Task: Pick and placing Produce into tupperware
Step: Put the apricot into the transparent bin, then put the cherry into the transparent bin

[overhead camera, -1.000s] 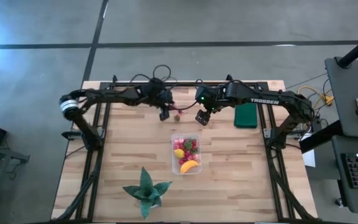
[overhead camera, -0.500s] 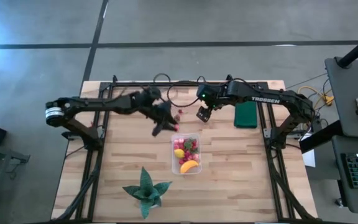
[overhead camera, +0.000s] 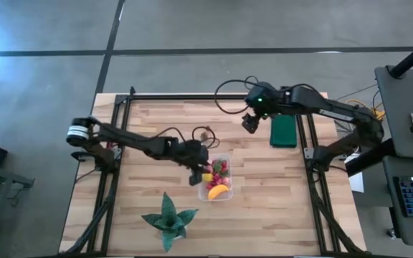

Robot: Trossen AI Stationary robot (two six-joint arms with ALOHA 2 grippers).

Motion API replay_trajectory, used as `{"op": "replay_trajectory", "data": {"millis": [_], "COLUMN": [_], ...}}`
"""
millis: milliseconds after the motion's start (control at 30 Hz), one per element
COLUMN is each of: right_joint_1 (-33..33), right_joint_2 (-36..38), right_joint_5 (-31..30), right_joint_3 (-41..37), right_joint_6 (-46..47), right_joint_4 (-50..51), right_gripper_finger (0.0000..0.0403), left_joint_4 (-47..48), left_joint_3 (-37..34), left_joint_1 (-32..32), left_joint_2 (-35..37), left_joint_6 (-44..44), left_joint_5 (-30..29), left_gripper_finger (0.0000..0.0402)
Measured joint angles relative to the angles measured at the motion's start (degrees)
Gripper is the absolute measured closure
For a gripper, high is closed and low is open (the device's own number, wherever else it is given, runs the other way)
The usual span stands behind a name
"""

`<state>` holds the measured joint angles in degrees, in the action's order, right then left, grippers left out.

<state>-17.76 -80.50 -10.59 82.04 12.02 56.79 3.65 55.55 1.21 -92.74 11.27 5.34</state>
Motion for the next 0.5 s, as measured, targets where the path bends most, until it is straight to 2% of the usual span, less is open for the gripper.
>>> {"op": "replay_trajectory", "data": {"millis": [67, 200, 500], "right_joint_1": [0.00, 0.00, 0.00], "right_joint_2": [2.07, 5.37, 7.25], "right_joint_5": [0.02, 0.67, 9.08], "right_joint_3": [-1.22, -5.12, -15.40], "right_joint_6": [0.69, 2.48, 4.48], "right_joint_4": [0.00, -0.14, -9.98], "right_gripper_finger": [0.0124, 0.0124, 0.0124], "left_joint_4": [-0.07, -0.19, -0.01], "left_joint_3": [0.05, 0.05, -0.04], "left_joint_1": [0.68, 1.27, 2.23], "left_joint_2": [-0.59, -0.86, 0.36], "left_joint_6": [6.04, 17.16, 21.61], "left_joint_5": [-2.73, -3.99, -5.73], "left_gripper_finger": [0.0283, 0.0270, 0.0165]}}
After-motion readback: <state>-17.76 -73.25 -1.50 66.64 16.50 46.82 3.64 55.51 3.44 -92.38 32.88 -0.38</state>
